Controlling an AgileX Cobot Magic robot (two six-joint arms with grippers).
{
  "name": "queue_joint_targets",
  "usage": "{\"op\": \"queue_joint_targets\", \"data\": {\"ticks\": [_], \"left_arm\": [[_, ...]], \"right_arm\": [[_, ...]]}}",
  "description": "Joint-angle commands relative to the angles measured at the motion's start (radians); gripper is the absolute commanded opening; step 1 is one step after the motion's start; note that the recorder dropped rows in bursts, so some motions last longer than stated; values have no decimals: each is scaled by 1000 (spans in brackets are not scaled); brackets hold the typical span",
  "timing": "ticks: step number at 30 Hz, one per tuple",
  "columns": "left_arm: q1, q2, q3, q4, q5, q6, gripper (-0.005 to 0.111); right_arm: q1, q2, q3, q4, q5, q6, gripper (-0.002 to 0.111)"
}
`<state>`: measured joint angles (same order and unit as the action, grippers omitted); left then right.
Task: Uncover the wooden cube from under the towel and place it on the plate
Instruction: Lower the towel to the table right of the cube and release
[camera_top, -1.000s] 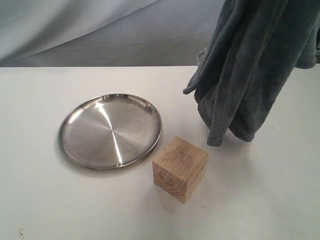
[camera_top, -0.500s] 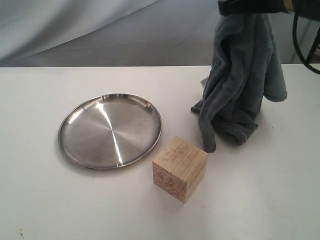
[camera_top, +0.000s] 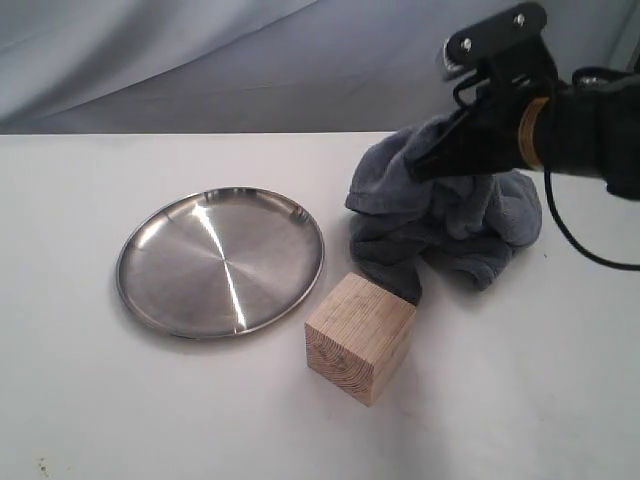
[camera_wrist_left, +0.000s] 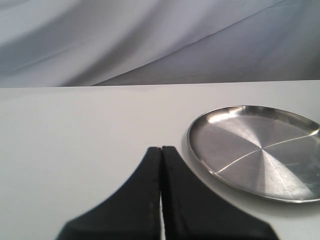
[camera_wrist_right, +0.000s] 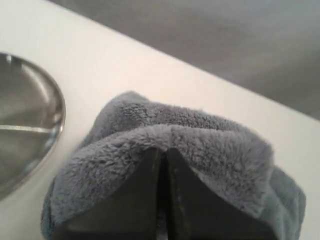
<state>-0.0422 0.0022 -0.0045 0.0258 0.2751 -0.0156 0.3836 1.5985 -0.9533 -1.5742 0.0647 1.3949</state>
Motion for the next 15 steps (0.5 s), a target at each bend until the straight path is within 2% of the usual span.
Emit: {"op": "queue_joint_targets", "data": {"ticks": [1, 15], "left_arm": [[2, -2, 4, 0, -9, -7, 0], [2, -2, 4, 0, -9, -7, 0]], "right_arm": [[-2, 56, 75, 5, -22, -4, 0], [-2, 201, 124, 28, -25, 0, 1]]}}
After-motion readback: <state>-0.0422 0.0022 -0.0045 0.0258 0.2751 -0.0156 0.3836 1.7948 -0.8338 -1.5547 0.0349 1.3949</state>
